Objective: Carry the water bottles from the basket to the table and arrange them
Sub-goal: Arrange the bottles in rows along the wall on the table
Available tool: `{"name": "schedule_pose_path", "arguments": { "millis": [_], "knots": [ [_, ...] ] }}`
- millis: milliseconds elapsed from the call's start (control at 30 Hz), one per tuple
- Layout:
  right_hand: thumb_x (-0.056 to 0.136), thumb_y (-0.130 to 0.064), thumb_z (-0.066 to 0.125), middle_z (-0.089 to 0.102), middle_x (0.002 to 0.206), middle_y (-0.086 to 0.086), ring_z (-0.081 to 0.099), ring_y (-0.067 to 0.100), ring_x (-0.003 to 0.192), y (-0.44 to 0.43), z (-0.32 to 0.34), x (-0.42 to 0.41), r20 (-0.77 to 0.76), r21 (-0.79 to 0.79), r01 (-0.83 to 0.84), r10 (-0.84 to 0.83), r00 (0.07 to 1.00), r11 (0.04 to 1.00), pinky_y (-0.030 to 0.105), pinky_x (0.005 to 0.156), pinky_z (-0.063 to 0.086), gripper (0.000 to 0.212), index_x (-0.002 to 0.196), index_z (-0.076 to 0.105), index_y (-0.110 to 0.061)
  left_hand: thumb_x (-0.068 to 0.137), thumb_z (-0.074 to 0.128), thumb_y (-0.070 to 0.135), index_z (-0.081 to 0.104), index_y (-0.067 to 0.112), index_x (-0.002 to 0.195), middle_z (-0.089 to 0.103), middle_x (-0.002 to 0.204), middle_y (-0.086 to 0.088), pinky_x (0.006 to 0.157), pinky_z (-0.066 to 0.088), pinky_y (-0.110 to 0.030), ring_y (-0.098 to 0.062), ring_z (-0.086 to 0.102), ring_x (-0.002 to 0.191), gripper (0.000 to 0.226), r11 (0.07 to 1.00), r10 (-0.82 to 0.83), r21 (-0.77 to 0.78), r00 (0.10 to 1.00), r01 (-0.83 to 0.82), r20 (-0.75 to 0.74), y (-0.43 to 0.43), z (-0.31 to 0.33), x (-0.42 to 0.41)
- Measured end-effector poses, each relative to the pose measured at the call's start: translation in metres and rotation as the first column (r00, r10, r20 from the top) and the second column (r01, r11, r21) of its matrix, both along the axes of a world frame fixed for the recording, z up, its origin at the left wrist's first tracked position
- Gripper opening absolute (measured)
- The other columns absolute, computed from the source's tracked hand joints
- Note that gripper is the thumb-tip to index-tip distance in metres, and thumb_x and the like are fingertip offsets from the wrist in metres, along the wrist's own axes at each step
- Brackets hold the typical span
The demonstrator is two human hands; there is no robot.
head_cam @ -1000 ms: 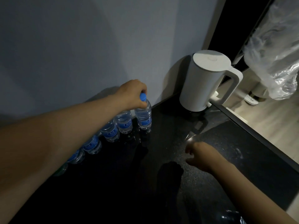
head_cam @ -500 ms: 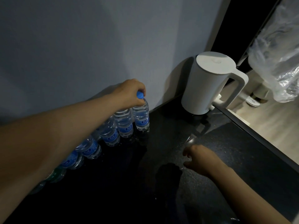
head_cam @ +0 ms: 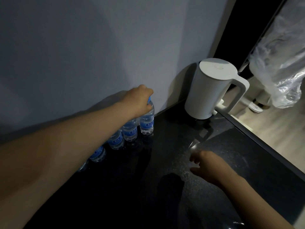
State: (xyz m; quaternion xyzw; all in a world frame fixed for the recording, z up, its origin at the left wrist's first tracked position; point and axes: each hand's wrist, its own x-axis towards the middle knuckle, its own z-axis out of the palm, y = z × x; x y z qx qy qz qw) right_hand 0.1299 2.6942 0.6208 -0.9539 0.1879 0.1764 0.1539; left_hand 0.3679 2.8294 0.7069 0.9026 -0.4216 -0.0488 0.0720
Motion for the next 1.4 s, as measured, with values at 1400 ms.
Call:
{"name": "schedule_pose_path", "arguments": {
  "millis": [1400],
  "knots": [
    [0.085, -0.018, 0.065, 0.051, 0.108, -0.003, 0.053, 0.011, 0.092, -0.01, 0.039, -0.241, 0.135, -0.034, 0.497, -0.488, 0.862, 0.867, 0.015, 0.073, 0.043, 0.029, 0.114, 0.062, -0.02, 0.089, 0.058, 0.03, 0.051, 0.021, 0.128, 0.053, 0.12, 0.003, 0.089, 0.051, -0.03, -0.012, 0.055, 0.103, 0.041, 0.93, -0.301, 0.089, 0.877, 0.357, -0.374, -0.003, -0.015, -0.272]
  ]
}}
